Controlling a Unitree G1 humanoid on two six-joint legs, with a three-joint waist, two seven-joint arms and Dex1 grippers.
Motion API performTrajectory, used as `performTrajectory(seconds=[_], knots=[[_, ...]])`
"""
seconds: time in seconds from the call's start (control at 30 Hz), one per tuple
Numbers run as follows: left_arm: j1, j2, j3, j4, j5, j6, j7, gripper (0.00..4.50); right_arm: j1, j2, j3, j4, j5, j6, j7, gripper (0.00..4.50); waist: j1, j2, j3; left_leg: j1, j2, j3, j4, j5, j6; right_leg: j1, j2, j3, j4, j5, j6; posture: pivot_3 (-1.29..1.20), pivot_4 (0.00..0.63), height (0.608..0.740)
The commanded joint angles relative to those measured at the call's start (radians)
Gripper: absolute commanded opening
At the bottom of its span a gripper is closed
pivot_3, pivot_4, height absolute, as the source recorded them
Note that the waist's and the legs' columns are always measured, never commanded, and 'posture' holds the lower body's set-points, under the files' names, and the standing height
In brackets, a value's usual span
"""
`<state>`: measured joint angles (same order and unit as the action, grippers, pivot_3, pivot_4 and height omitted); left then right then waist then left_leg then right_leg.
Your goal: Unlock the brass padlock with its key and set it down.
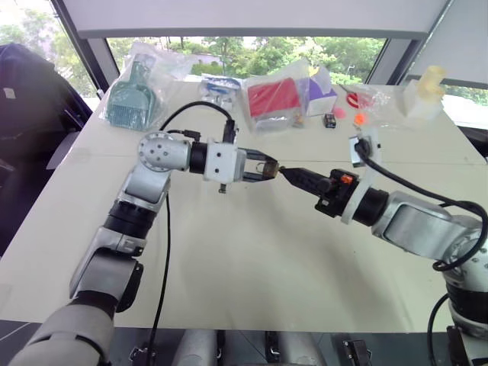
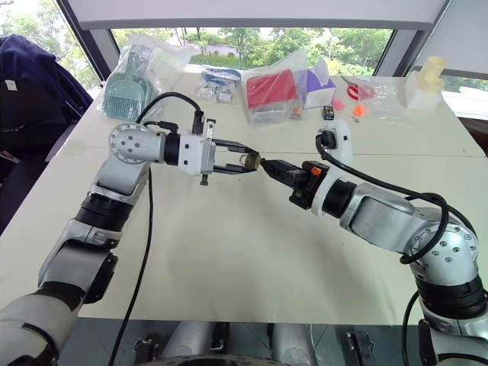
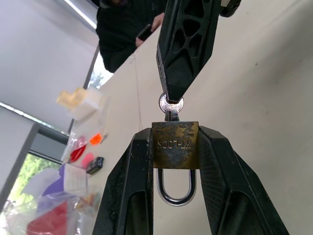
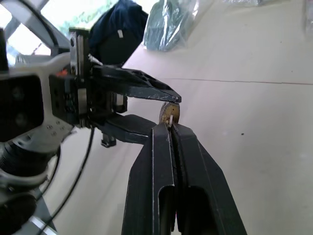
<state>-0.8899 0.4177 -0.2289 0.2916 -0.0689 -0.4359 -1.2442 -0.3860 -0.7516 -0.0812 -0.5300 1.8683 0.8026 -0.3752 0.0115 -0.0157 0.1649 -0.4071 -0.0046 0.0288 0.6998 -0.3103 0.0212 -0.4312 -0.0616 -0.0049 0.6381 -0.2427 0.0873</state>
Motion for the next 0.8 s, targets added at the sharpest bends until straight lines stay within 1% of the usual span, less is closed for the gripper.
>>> performTrajectory(seconds=[0.03, 0.1, 0.2, 0.3, 0.53, 0.7, 0.77, 0.8], knots=[[-0.046, -0.02, -0.005, 0.012, 0.025, -0.142, 0.051, 0.68, -0.001, 0.045, 0.007, 0.001, 0.094, -0.074, -0.079, 0.02, 0.0, 0.0, 0.0, 0.0, 0.0, 0.0, 0.0, 0.0, 0.0, 0.0, 0.0, 0.0, 0.0, 0.0, 0.0, 0.0, 0.15, 0.74], [-0.055, -0.023, -0.008, 0.036, 0.038, -0.2, 0.069, 0.68, 0.002, 0.075, 0.008, 0.004, 0.103, -0.093, -0.108, 0.02, 0.0, 0.0, 0.0, 0.0, 0.0, 0.0, 0.0, 0.0, 0.0, 0.0, 0.0, 0.0, 0.0, 0.0, 0.0, 0.0, 0.15, 0.74], [-0.069, -0.029, -0.004, 0.075, 0.069, -0.336, 0.124, 0.68, 0.0, 0.214, -0.015, 0.021, 0.104, -0.17, -0.201, 0.02, -0.003, 0.0, 0.0, 0.0, 0.0, 0.0, 0.0, 0.0, 0.0, 0.0, 0.0, 0.0, 0.0, 0.0, 0.0, 0.0, 0.15, 0.74], [-0.088, -0.032, -0.001, 0.114, 0.098, -0.424, 0.181, 0.68, -0.008, 0.314, -0.042, 0.022, 0.104, -0.205, -0.279, 0.02, -0.003, 0.0, 0.0, 0.0, 0.0, 0.0, 0.0, 0.0, 0.0, 0.0, 0.0, 0.0, 0.001, 0.0, 0.0, 0.0, 0.15, 0.74], [-0.131, -0.034, 0.004, 0.183, 0.172, -0.554, 0.317, 0.68, -0.034, 0.493, -0.094, 0.011, 0.104, -0.272, -0.456, 0.02, -0.002, 0.0, 0.0, 0.0, 0.0, 0.0, 0.0, 0.0, 0.0, 0.0, 0.0, 0.0, 0.0, 0.001, 0.001, 0.0, 0.15, 0.74], [-0.152, -0.021, -0.001, 0.22, 0.238, -0.656, 0.401, 0.68, -0.064, 0.6, -0.129, 0.013, 0.104, -0.323, -0.585, 0.02, -0.002, 0.0, 0.0, 0.0, 0.0, 0.0, 0.0, 0.0, 0.0, 0.0, 0.0, 0.0, 0.0, 0.001, 0.001, 0.0, 0.15, 0.74], [-0.157, -0.02, -0.002, 0.228, 0.248, -0.671, 0.43, 0.68, -0.074, 0.612, -0.137, 0.016, 0.104, -0.318, -0.612, 0.02, -0.002, 0.0, 0.0, 0.0, 0.0, 0.0, 0.0, 0.0, 0.0, 0.0, 0.0, 0.0, 0.001, 0.001, 0.001, 0.0, 0.15, 0.74], [-0.158, -0.017, -0.009, 0.233, 0.245, -0.663, 0.433, 0.68, -0.072, 0.576, -0.132, 0.024, 0.104, -0.291, -0.615, 0.02, -0.003, 0.0, 0.0, 0.0, 0.0, 0.0, 0.0, 0.0, 0.0, 0.0, 0.0, 0.0, 0.001, 0.001, 0.001, 0.0, 0.15, 0.74]])
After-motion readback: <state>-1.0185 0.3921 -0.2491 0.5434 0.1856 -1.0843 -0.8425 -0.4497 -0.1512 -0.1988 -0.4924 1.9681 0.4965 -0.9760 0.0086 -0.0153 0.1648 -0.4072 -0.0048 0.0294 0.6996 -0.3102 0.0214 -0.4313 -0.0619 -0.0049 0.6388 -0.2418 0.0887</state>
